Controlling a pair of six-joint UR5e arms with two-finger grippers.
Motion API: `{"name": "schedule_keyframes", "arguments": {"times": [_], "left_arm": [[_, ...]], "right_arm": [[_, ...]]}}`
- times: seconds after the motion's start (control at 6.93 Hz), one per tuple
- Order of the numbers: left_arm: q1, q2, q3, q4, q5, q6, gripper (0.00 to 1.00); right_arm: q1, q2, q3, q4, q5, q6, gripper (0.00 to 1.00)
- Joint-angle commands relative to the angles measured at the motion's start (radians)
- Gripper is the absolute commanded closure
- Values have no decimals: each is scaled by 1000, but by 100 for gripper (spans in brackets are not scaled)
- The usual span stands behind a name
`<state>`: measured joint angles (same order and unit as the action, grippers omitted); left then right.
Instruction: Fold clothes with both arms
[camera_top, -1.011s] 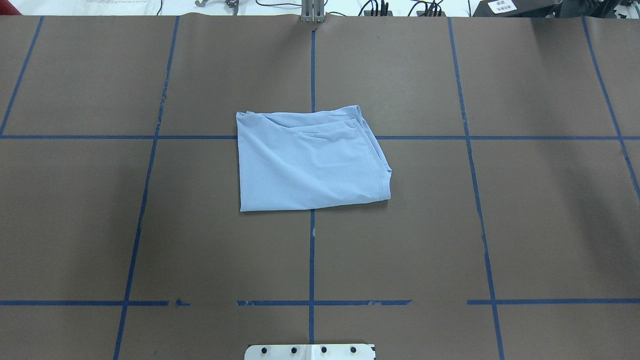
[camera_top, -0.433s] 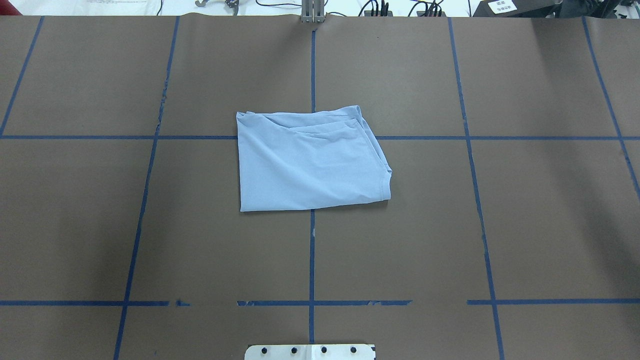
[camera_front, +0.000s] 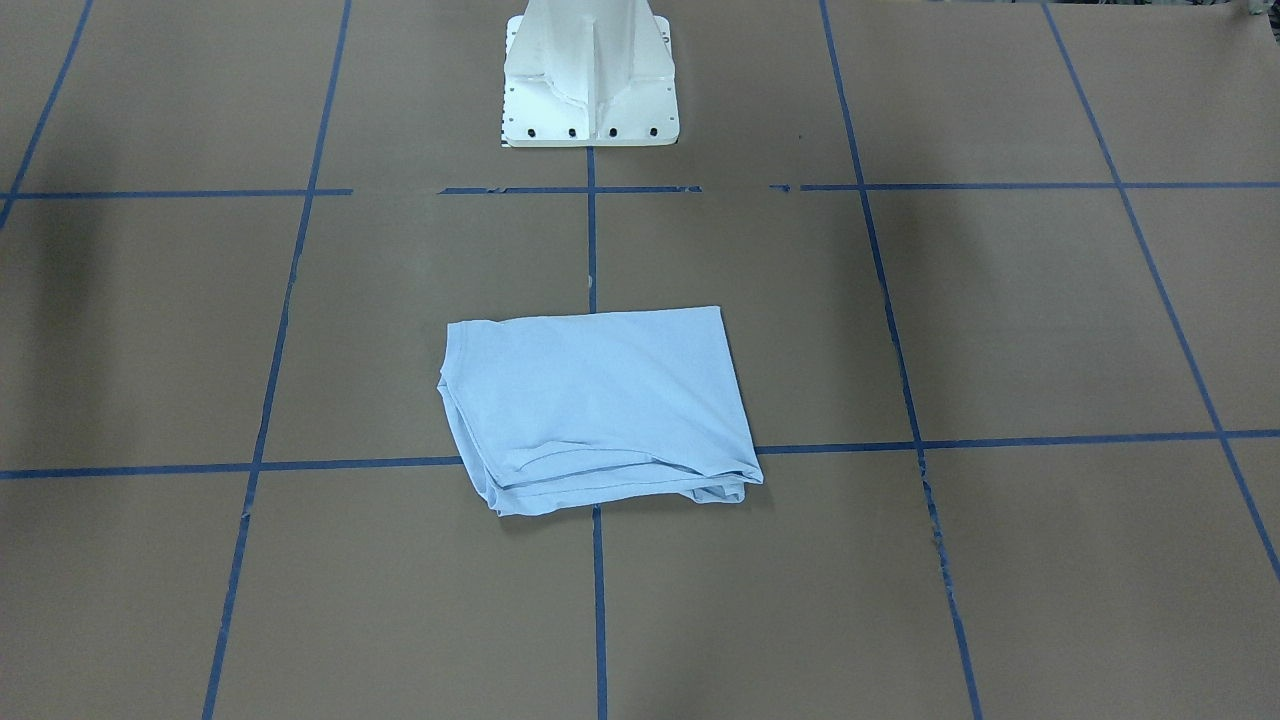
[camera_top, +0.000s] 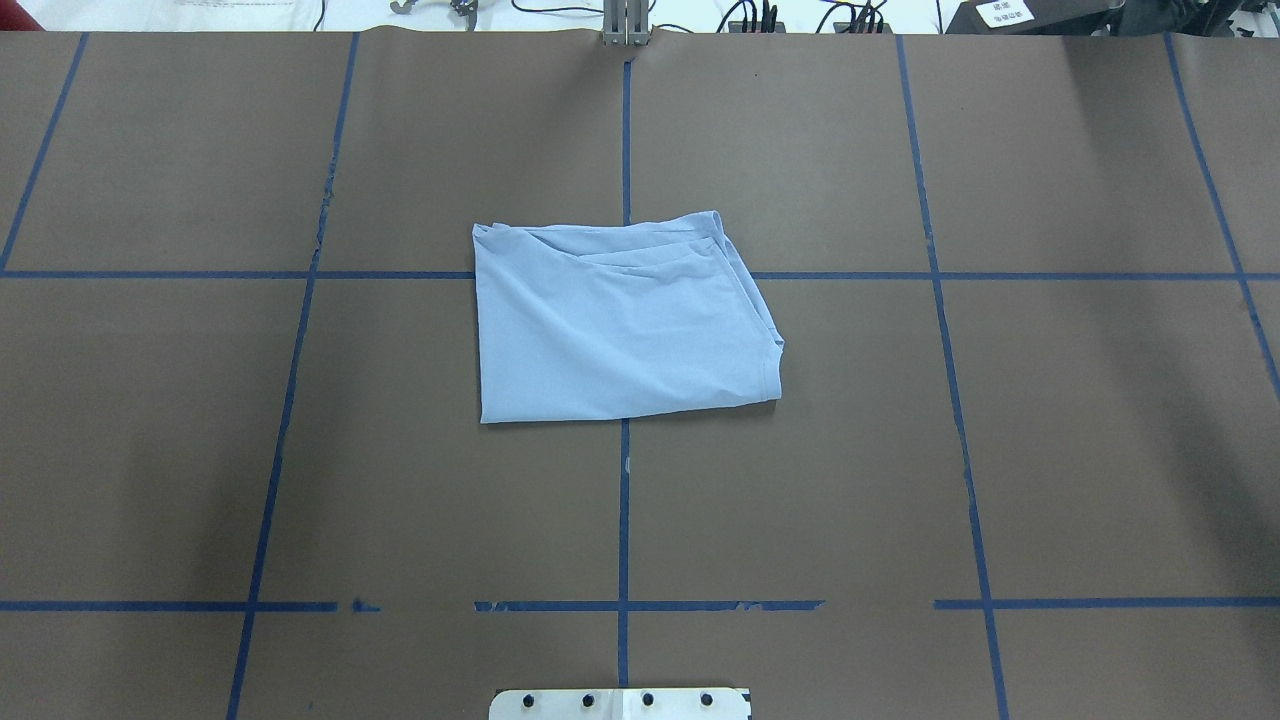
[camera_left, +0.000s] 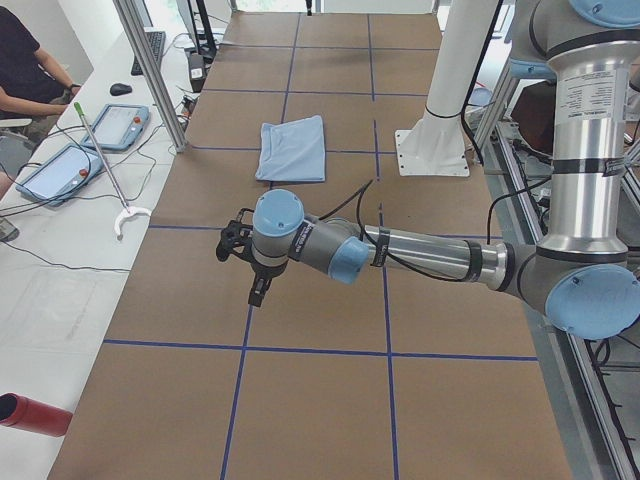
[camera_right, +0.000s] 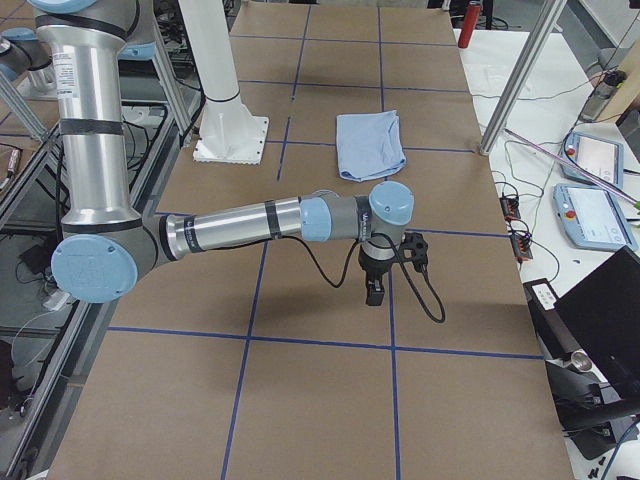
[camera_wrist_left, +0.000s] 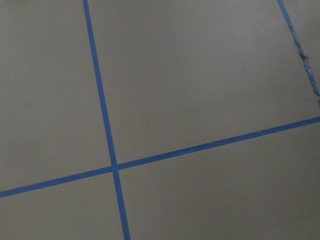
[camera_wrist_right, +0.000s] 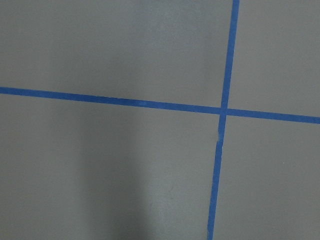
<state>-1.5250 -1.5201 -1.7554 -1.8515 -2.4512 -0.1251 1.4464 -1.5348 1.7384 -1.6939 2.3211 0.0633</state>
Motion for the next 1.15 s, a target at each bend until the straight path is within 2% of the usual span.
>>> {"name": "schedule_keyframes", "arguments": {"times": [0.0, 0.14, 0.29, 0.43, 0.58, 0.72, 1.01], "left_arm": [[-9, 1, -27, 67, -12, -1, 0], [-9, -9, -27, 169, -6, 4, 0], [-6, -11, -32, 220, 74, 15, 0], [-1, -15, -24, 225, 222, 19, 0], [2, -23, 0, 250, 192, 13, 0], [2, -26, 34, 253, 76, 12, 0], [2, -28, 65, 253, 47, 13, 0]], "right_arm": [[-3, -1, -11, 0, 3, 3, 0], [-9, -1, -22, 0, 1, 1, 0], [-9, -2, -28, 0, 1, 3, 0], [-9, -4, -34, -1, 4, 4, 0], [-9, -8, -34, -1, 12, 4, 0], [-9, -15, -33, -1, 27, 3, 0], [-11, -15, -33, 0, 33, 1, 0]]}}
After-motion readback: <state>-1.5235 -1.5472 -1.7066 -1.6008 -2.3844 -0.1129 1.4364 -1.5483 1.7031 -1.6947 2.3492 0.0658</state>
